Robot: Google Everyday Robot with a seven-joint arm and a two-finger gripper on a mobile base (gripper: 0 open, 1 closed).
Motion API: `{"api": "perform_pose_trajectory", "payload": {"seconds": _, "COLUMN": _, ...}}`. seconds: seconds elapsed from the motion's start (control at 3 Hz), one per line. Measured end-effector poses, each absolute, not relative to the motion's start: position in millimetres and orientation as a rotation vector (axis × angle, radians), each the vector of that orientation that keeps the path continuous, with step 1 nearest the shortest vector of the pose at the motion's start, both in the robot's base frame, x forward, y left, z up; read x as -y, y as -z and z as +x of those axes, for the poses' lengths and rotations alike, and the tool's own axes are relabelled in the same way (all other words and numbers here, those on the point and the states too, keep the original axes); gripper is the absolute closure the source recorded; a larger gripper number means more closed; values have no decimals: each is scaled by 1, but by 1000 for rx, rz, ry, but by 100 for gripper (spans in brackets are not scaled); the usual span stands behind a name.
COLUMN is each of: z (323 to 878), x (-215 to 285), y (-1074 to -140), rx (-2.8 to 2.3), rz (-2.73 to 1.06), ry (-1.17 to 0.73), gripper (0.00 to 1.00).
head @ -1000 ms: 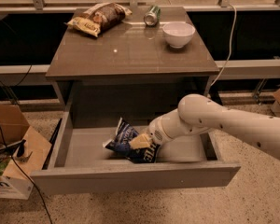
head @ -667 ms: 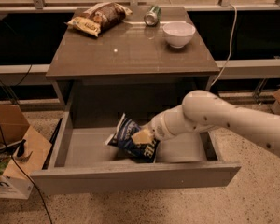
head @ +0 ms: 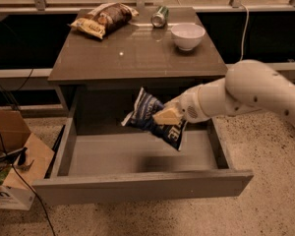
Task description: Pick blue chip bag from top drawer and place on counter
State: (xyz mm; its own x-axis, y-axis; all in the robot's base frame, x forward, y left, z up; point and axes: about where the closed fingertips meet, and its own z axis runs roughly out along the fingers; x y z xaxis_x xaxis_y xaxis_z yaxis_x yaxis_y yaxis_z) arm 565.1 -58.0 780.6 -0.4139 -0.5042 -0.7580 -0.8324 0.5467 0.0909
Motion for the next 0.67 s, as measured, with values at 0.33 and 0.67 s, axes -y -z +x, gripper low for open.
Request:
{"api": "perform_pose_trajectory", "payload": {"seconds": 0.33, "z": 590, "x": 66, "y": -863, "rx": -1959, "rz": -1096, "ry": -501, "gripper": 100}}
{"api": "perform_pose_trajectory", "payload": {"seconds": 0.67, "z": 627, "x": 50, "y": -925, "rx": -1831, "rz": -1087, "ry": -417, "gripper": 100}}
